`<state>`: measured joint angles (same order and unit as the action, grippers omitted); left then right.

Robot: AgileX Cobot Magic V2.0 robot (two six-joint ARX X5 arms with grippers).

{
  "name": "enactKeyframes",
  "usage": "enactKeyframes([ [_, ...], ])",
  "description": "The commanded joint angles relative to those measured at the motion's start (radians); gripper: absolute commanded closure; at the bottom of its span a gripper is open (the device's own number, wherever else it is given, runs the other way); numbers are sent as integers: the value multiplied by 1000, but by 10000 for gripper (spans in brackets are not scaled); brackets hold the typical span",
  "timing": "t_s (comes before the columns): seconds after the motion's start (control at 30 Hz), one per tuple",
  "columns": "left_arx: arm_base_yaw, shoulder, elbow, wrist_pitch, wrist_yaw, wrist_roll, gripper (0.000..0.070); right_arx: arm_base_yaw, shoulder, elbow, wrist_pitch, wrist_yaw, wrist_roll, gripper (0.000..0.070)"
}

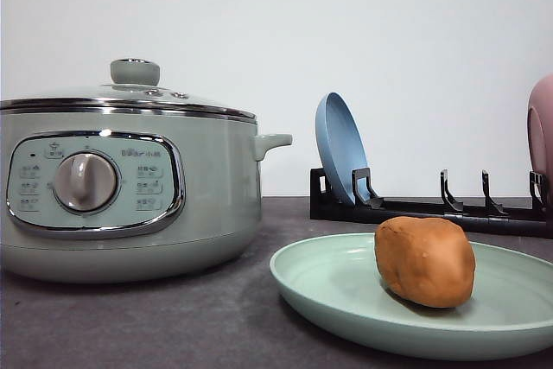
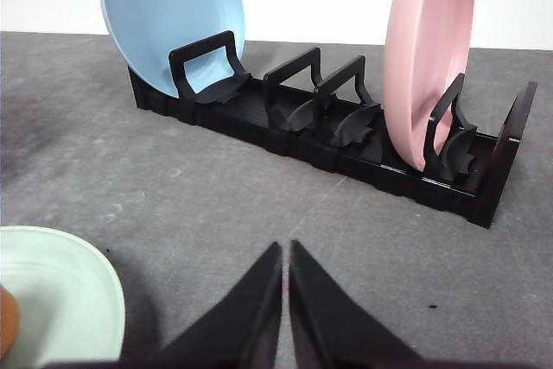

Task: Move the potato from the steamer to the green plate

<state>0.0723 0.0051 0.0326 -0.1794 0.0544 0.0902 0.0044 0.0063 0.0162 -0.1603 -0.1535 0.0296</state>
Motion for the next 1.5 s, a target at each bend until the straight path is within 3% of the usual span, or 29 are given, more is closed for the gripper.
enactKeyframes([
  [0.0,0,-2,-21,-7,0,-5,685,-2,-3,-4,4,3,4,700],
  [1.47,0,-2,-21,-7,0,-5,685,-2,-3,-4,4,3,4,700],
])
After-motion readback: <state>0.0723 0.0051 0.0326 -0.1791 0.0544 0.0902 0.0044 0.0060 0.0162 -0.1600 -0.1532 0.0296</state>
